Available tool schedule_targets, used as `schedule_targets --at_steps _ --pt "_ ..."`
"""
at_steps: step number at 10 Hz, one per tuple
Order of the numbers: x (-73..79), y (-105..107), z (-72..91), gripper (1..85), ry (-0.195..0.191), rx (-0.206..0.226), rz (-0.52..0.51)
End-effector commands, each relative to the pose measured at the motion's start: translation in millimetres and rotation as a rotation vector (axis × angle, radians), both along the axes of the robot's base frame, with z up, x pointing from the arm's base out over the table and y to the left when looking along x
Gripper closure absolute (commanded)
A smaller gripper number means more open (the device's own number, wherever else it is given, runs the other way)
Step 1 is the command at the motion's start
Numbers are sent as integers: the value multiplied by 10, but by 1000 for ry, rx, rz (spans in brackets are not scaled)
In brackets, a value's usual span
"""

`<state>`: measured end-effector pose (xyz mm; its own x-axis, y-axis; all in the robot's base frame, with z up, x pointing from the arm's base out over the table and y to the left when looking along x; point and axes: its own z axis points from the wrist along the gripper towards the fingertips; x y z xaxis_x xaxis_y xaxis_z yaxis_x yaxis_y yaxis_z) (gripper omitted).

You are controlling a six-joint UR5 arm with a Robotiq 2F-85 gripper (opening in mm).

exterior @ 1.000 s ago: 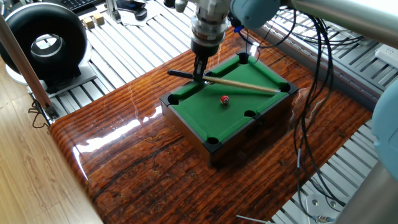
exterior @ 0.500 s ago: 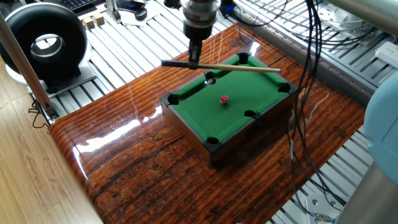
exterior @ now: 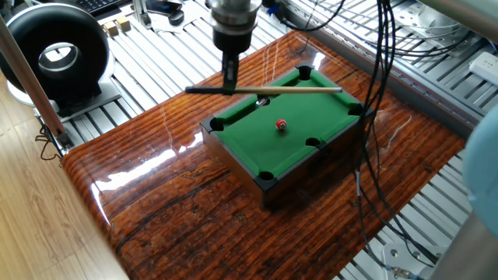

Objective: Hit the pool ball

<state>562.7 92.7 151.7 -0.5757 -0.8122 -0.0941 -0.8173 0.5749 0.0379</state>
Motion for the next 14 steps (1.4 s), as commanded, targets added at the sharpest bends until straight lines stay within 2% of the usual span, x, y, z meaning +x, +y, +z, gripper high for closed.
schedule_targets --at_steps 1,4,5,6,7,8,9,10,11,13,14 --pt "-165 186 15 847 17 10 94" --pt "-182 60 4 847 26 -39 78" --pt "-258 32 5 847 55 -48 86" --pt "-278 -36 3 847 65 -74 74" --pt "-282 -155 3 847 69 -120 56" --pt "-286 -199 4 847 71 -137 58" --pt "-298 -152 4 847 73 -118 103" --pt "-263 -144 2 847 59 -115 120" --pt "-158 -147 0 847 21 -118 59" --pt "-175 -133 0 847 24 -113 140" --pt "-187 -89 0 847 26 -96 165"
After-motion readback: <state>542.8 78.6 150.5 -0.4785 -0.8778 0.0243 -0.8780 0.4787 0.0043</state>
